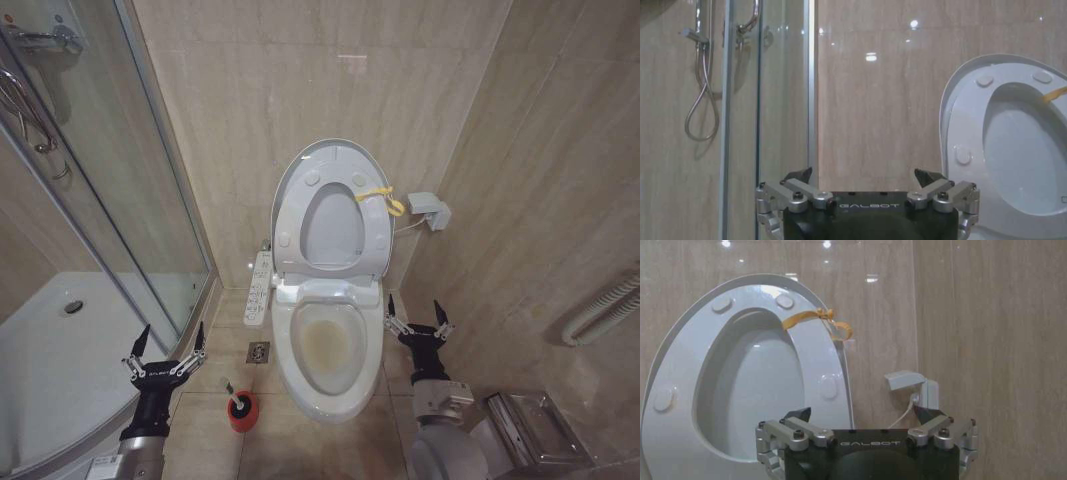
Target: Open the toilet lid, clean the toilet bowl with a toilet brush, close the toilet lid, and flush.
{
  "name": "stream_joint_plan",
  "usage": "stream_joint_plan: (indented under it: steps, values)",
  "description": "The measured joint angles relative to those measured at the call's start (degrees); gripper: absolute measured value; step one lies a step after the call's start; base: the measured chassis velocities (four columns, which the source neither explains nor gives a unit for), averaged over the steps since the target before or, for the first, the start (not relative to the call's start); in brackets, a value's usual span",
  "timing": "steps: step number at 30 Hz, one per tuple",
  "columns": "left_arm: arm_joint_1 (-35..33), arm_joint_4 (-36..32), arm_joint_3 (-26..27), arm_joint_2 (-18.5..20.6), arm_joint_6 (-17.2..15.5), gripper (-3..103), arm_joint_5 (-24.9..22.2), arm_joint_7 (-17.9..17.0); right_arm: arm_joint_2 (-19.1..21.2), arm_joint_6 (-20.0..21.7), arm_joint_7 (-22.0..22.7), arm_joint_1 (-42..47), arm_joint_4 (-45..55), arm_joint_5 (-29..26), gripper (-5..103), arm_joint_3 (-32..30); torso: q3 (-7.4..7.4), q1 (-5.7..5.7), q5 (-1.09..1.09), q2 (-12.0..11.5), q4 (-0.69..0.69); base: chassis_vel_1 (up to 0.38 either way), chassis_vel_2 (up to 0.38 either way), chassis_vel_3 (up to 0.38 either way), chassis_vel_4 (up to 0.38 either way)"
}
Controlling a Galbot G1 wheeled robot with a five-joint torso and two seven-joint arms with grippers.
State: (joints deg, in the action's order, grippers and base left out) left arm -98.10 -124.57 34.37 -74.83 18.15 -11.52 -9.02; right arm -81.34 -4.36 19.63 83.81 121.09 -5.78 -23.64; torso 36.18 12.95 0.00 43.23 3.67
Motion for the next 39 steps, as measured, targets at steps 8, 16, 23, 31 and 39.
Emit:
stream_joint_plan:
  steps: [8,16,23,31,39]
  values:
    - [-2.13,-1.90,-4.14,-0.09,-3.43,100,2.45,-2.95,0.00,0.00,0.00,0.00,0.00,0.00,100,0.00,0.00,0.00,0.00,0.00,0.00,0.000,0.000,0.000,0.000]
    - [-2.32,-2.39,-4.28,0.49,-5.20,100,3.96,-7.84,0.00,0.00,0.00,0.00,0.00,0.00,100,0.00,0.00,0.01,0.01,0.00,0.00,0.000,0.000,0.000,0.000]
    - [-2.20,-2.11,-4.22,1.26,-4.19,100,4.06,-7.44,0.00,0.00,0.00,0.00,0.00,0.00,100,0.00,0.00,0.01,0.00,0.00,0.00,0.000,0.000,0.000,0.000]
    - [-1.29,-0.79,-3.78,2.13,-1.70,100,2.98,-3.80,0.00,0.00,0.00,0.00,0.00,0.00,100,0.00,0.00,0.01,0.00,0.00,0.00,0.000,0.000,0.000,0.000]
    - [-1.18,-0.46,-3.79,2.12,-1.61,100,3.02,-3.58,0.00,0.00,0.00,0.00,0.00,0.00,100,0.00,0.00,0.01,0.00,0.00,0.00,0.000,0.000,0.000,0.000]
